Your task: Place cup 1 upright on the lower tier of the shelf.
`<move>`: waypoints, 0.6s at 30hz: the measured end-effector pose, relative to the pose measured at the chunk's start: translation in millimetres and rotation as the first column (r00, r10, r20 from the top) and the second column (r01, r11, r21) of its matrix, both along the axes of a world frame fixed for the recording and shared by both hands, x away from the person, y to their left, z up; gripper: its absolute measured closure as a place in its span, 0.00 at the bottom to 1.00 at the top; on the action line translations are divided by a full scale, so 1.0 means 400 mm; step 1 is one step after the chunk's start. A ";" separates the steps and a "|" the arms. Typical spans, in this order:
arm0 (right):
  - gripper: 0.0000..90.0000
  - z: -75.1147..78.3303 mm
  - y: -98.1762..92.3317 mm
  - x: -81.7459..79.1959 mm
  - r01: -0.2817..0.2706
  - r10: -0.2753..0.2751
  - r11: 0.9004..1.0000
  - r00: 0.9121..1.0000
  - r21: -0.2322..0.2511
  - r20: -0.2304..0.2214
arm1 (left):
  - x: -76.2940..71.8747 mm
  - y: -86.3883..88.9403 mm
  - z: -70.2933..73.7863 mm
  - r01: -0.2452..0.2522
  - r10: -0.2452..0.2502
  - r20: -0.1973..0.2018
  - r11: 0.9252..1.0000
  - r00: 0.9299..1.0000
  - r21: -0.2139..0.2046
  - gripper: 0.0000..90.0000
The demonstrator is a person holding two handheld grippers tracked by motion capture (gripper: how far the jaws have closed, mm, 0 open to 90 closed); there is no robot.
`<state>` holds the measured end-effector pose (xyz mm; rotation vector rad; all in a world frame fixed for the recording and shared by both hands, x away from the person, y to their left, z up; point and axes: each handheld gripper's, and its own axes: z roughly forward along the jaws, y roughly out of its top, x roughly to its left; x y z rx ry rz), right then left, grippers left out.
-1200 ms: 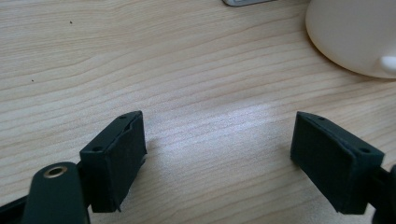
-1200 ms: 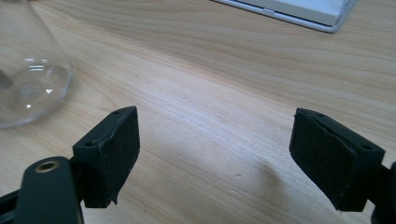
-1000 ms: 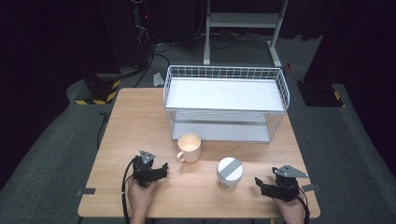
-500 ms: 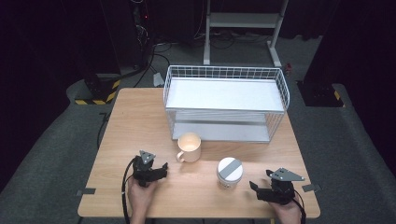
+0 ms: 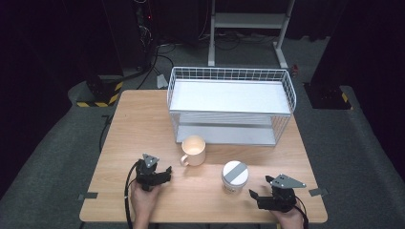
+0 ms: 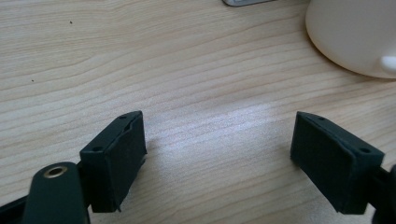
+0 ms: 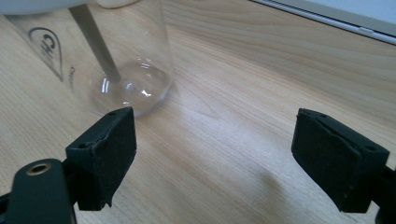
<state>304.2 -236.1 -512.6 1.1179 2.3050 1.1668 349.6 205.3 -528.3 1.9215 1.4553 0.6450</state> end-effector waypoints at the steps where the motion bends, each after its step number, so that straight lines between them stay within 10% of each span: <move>1: 0.16 0.000 0.003 -0.002 0.000 0.000 1.000 1.000 0.004 -0.005 | 0.000 0.000 0.000 0.000 0.000 0.000 1.000 1.000 0.000 0.20; 18: 0.15 0.005 0.050 -0.006 -0.078 0.078 0.997 0.997 0.014 0.002 | 0.000 0.000 0.000 0.000 0.000 0.000 1.000 1.000 0.000 0.20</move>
